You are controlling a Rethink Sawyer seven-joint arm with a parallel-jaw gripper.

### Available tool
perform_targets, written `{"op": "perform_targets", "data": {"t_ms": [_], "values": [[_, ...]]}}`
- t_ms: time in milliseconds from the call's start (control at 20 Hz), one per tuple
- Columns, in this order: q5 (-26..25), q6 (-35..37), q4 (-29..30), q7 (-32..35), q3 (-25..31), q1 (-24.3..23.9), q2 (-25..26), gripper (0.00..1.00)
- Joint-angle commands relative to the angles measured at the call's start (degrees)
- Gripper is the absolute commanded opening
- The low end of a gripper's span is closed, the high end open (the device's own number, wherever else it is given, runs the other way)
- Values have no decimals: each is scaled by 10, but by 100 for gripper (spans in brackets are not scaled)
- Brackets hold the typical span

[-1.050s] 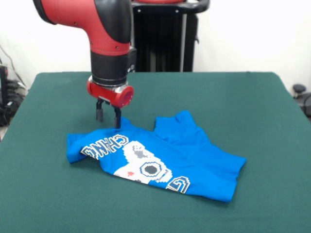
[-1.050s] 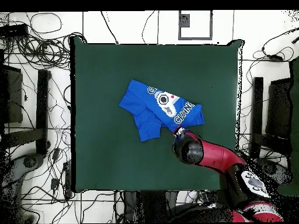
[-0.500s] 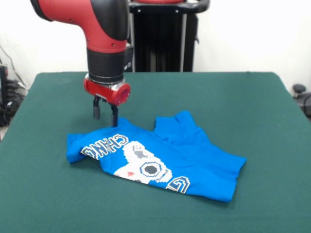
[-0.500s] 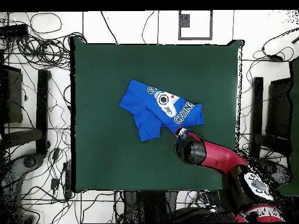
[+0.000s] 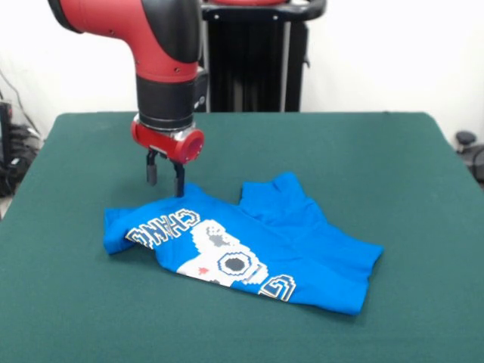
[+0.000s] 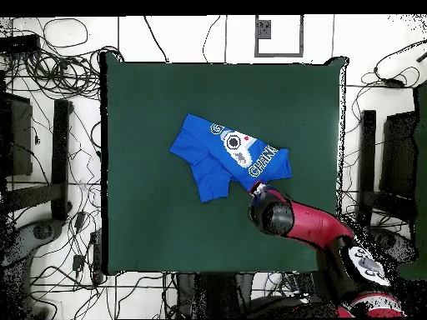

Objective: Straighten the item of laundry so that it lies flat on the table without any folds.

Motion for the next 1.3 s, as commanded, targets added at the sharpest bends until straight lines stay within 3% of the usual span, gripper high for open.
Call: {"op": "perform_targets", "data": {"t_ms": [50, 800, 1300], "values": [[36, 71, 36, 55, 62, 10, 8, 100], [46, 136, 32, 41, 62, 12, -22, 100], [48, 90, 47, 69, 65, 23, -14, 100]]}}
